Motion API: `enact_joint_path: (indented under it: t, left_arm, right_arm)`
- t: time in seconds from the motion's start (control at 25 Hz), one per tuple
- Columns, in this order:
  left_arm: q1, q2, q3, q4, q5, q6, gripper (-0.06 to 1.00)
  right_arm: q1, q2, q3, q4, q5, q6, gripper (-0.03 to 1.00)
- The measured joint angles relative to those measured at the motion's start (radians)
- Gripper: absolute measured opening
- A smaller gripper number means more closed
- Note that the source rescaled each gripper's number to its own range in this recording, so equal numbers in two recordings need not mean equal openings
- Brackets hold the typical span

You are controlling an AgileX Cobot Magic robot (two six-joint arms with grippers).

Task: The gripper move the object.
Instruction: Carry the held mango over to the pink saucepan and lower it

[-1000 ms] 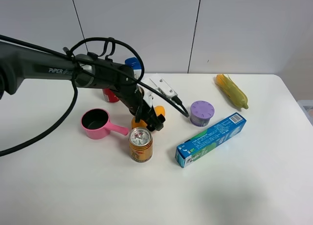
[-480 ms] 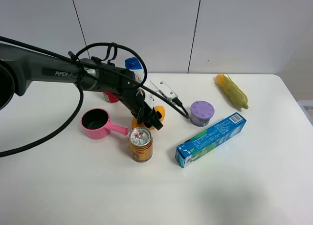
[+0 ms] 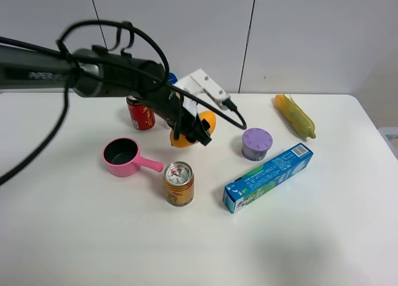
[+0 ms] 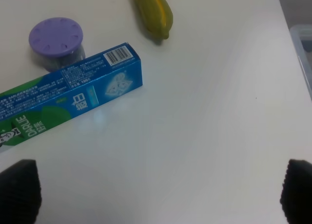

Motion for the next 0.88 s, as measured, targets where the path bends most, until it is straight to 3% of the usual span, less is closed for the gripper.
enact_joint_path:
  t: [0.16,0.32,0.48,0.56,0.88]
  left_arm:
    - [-0.008,-0.149,0.000,0.028,0.034,-0.035,0.02]
    - [-0.008,-0.263,0.011,0.073,0.118,-0.171,0.02]
    - [0.001,-0.363,0.135,0.091,0.080,-0.263,0.02]
    - [0.008,-0.417,0.255,0.095,-0.011,-0.285,0.02]
    - [0.087,-0.509,0.701,0.095,-0.625,-0.312,0.02]
  right_arm:
    - [0.000,0.000,0.000,0.000,0.000,0.000,1.00]
    - [0.000,0.000,0.000,0.000,0.000,0.000,1.00]
    - [0.000,0.000,0.000,0.000,0.000,0.000,1.00]
    - [0.000,0.000,0.000,0.000,0.000,0.000,1.00]
    - [0.000,0.000,0.000,0.000,0.000,0.000,1.00]
